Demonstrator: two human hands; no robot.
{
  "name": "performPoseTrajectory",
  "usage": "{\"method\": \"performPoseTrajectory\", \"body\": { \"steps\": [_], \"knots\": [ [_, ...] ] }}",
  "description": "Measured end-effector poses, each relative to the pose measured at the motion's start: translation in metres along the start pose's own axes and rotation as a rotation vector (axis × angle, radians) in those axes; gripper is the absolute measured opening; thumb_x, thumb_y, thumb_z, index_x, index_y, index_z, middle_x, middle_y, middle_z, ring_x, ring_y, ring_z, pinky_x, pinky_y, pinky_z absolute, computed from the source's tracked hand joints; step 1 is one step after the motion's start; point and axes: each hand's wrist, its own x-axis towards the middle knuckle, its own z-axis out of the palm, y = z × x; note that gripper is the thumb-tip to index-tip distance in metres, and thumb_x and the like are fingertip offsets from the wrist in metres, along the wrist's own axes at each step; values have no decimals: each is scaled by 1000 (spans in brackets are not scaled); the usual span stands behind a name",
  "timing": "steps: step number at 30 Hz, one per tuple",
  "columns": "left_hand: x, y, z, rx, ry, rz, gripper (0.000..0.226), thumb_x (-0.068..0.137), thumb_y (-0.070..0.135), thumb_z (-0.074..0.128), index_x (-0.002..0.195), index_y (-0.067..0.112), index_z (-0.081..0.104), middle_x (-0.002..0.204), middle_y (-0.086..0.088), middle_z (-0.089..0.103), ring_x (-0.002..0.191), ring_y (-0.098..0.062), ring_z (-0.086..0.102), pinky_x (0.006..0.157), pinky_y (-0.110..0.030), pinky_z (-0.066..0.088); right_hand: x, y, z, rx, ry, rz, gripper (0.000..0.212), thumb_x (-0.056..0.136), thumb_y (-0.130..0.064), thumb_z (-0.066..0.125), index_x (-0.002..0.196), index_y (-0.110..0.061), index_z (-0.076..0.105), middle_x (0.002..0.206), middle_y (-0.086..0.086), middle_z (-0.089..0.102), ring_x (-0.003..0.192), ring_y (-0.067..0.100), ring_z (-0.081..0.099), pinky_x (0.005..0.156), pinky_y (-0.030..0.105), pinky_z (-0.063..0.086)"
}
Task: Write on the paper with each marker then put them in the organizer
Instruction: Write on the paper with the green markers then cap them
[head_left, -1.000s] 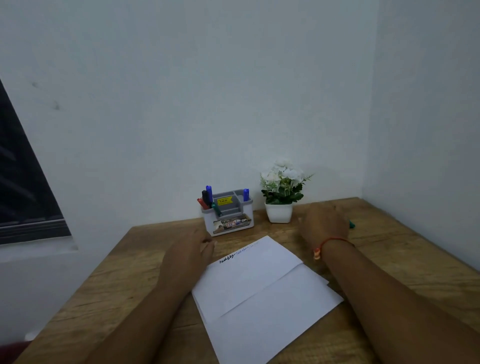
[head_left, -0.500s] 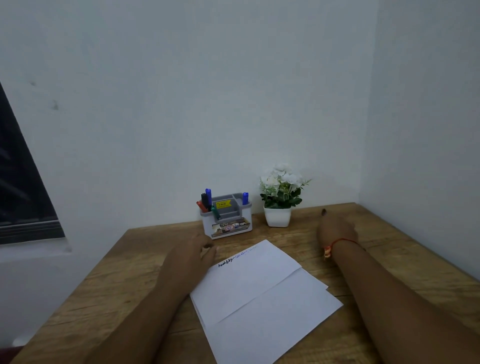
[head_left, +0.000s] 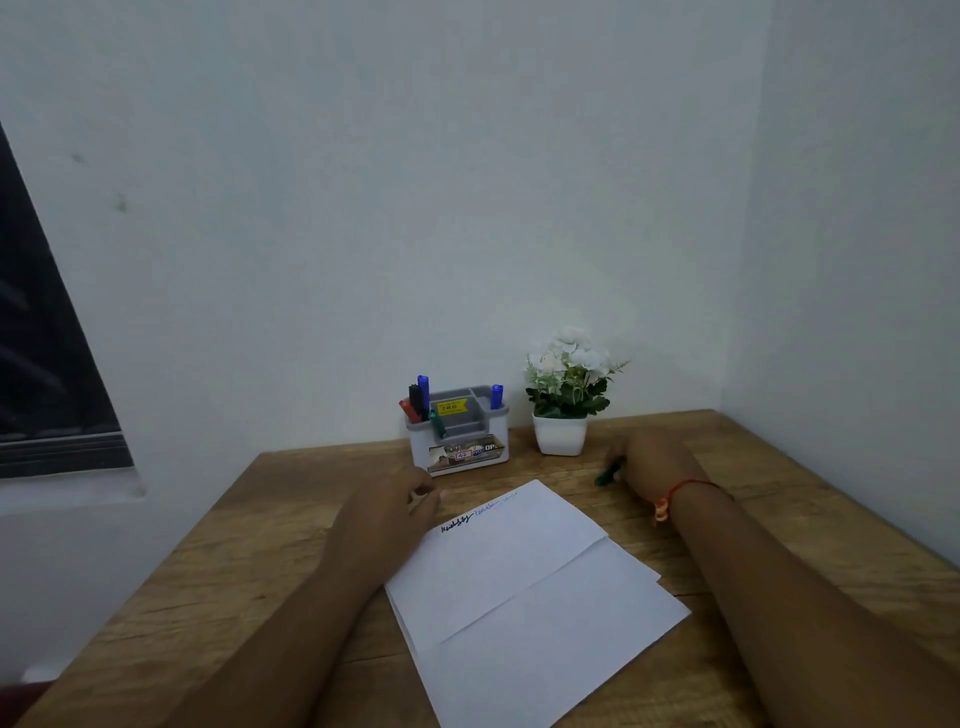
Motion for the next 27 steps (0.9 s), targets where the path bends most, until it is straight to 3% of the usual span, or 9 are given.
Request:
{"method": "performPoseTrajectory", "body": {
  "steps": [6,11,14,16,18,21,27],
  "knots": [
    [1,0,1,-51,28,3,17,92,40,57,97,30,68,90,14,66,82,-3,57,70,-25,47,-10,-13,-5,180,248,-165,22,94,-23,67,114,-21,76,111,9,68,98,25,65,86,32,52],
    [2,6,-1,-148,65,54,13,92,36,60,96,28,68,86,15,65,81,-2,57,69,-23,45,-36,-48,-15,369,347,-370,20,102,-25,53,120,-21,61,95,-6,62,89,19,61,75,35,51],
    [1,14,-4,-278,94,80,10,91,33,62,98,28,68,84,14,67,78,-2,58,65,-18,43,-44,-70,-18,412,324,-495,9,101,-24,56,100,-24,65,82,-11,60,77,11,58,67,34,45],
    [0,20,-6,-408,105,68,10,90,31,64,99,32,67,84,15,68,80,-1,60,66,-15,45,-49,-82,-18,382,305,-538,18,102,-26,55,86,-23,64,73,-9,55,68,7,51,60,27,36],
    [-2,26,-8,-503,95,51,13,91,30,64,101,37,64,85,15,69,82,2,61,65,-12,47,-55,-92,-15,327,282,-584,24,103,-28,52,92,-16,69,76,-5,58,69,10,50,57,20,33],
    [-4,33,-12,-626,68,39,13,93,27,61,98,39,62,78,13,68,76,4,62,63,-9,45,-62,-103,-10,316,259,-655,27,104,-31,50,103,-14,71,84,-2,64,76,13,55,60,26,38],
    [-3,34,-12,-702,22,42,11,94,23,59,92,31,68,79,17,69,72,-1,65,65,-18,52,-67,-114,-3,272,275,-680,30,103,-44,48,115,-29,71,94,-5,72,79,10,59,62,27,41]
  ]
}}
